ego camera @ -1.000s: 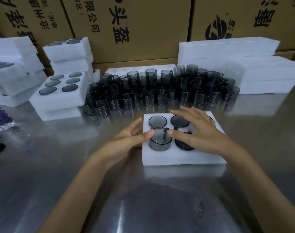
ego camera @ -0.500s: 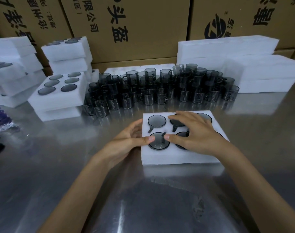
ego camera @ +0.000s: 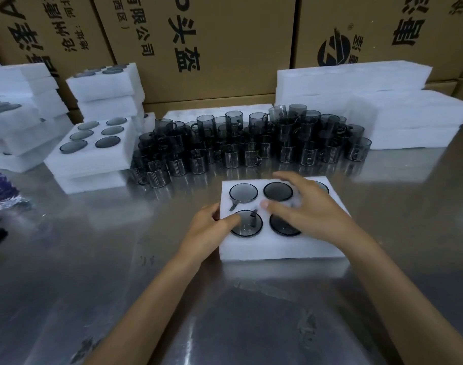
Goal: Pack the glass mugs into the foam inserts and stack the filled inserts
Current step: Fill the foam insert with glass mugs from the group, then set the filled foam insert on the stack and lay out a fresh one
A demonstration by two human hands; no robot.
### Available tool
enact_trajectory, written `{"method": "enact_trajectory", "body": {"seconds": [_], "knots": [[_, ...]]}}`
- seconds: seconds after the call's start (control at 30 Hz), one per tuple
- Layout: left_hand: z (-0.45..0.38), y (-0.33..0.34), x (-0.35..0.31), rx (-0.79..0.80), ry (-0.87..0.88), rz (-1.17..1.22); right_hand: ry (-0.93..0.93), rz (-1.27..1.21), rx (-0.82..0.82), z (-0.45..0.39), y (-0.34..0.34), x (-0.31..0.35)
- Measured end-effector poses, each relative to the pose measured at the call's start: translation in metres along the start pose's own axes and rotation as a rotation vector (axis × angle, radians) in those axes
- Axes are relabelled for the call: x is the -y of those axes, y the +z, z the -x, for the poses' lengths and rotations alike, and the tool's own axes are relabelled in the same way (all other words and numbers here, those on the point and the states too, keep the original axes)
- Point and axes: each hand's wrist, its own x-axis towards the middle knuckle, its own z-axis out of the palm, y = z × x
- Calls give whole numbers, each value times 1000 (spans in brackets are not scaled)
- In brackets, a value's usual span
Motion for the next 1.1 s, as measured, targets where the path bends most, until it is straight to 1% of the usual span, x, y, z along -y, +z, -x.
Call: {"method": "enact_trajectory", "body": {"seconds": [0.03,0.07,0.1,0.13,0.17,0.2,0.27,0.33,0.4,0.47,0.53,0.6,0.67,0.73,0.83,0.9,0.97,1.03,1.1], "knots": [[1,1,0,-13,-9,-24,41,-53,-75,-1,-5,-2],[1,1,1,-25,-10,-45,75,-25,-181,-3,-11,-5],[2,2,1,-35,1,-68,119,50,-273,-4,-19,-11],[2,2,1,-35,30,-85,178,115,-329,-4,-27,-16],[2,2,1,-25,72,-88,256,135,-330,-4,-34,-21],[1,2,0,3,116,-75,327,88,-295,-3,-41,-26],[0,2,0,91,162,-26,420,-141,-199,-1,-50,-33],[-3,3,1,138,158,60,466,-324,-188,-1,-54,-35],[-6,-2,0,96,117,200,447,-464,-225,-5,-53,-38],[-9,-12,-5,-12,113,347,420,-646,-277,-10,-47,-36],[-16,-24,-13,-118,152,475,418,-724,-319,-17,-39,-39],[-23,-40,-21,-246,209,594,427,-703,-315,-22,-26,-45],[-30,-60,-31,-436,253,718,419,-615,-346,-23,-14,-53],[-35,-81,-42,-632,281,825,408,-580,-399,-24,-9,-59],[-50,-108,-56,-864,297,982,407,-606,-428,-27,-10,-61],[-64,-124,-61,-969,269,1067,411,-617,-404,-28,-11,-61],[-79,-134,-60,-1058,186,1061,421,-626,-386,-27,-12,-60],[-93,-138,-57,-1134,121,976,427,-629,-378,-27,-12,-59],[-107,-136,-58,-1144,138,849,428,-631,-371,-28,-13,-58]]}}
